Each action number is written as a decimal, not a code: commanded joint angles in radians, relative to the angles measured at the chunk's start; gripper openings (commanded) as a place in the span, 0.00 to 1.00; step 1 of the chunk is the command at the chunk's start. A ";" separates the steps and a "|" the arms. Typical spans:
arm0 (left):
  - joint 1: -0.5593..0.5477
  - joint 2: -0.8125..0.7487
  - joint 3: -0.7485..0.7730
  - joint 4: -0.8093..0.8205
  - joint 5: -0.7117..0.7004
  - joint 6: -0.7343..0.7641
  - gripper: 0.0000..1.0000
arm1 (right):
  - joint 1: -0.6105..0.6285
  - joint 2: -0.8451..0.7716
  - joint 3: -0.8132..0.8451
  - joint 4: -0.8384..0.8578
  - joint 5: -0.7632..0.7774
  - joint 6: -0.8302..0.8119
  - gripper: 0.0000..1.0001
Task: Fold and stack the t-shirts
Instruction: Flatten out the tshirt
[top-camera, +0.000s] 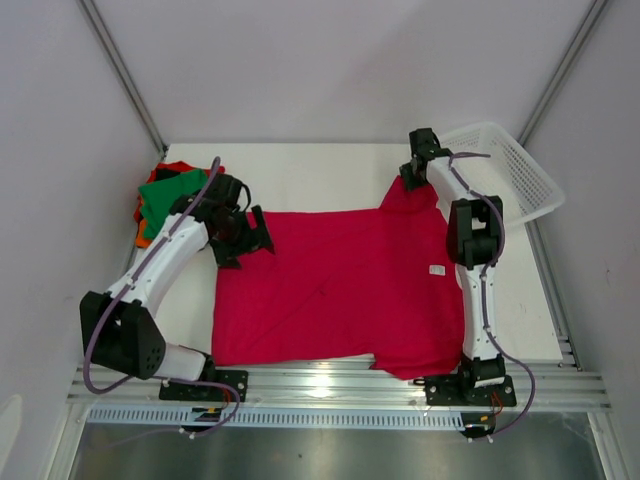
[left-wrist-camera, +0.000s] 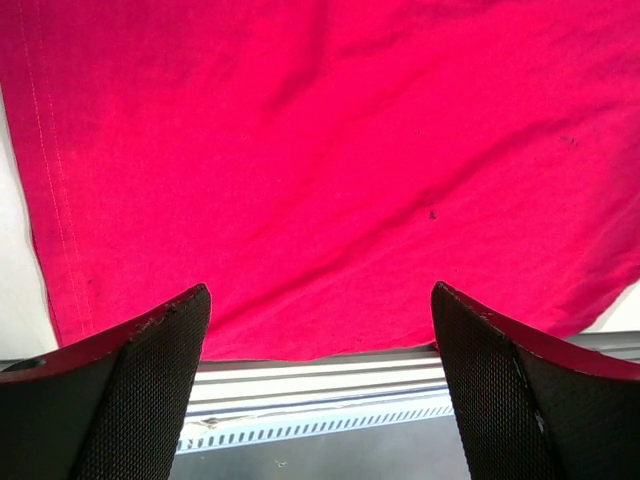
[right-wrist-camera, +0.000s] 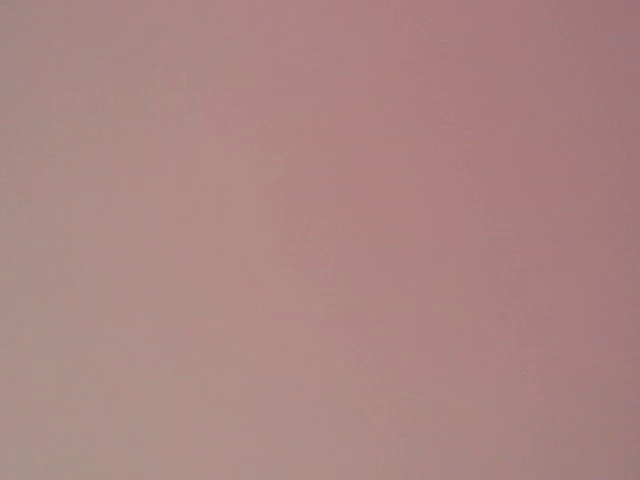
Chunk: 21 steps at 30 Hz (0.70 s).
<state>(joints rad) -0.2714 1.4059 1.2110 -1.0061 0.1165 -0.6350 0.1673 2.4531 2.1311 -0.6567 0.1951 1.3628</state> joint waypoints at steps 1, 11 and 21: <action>0.006 -0.065 -0.011 -0.017 0.000 0.006 0.93 | 0.003 0.056 0.088 -0.092 0.033 0.074 0.32; 0.006 -0.128 -0.031 -0.054 -0.028 0.012 0.93 | -0.006 0.127 0.173 -0.084 -0.003 0.093 0.33; 0.006 -0.127 -0.008 -0.060 -0.015 0.006 0.93 | 0.003 0.073 0.038 -0.009 -0.036 0.049 0.32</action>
<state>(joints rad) -0.2714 1.3048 1.1893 -1.0607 0.1070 -0.6353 0.1677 2.5385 2.2131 -0.6498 0.1825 1.4128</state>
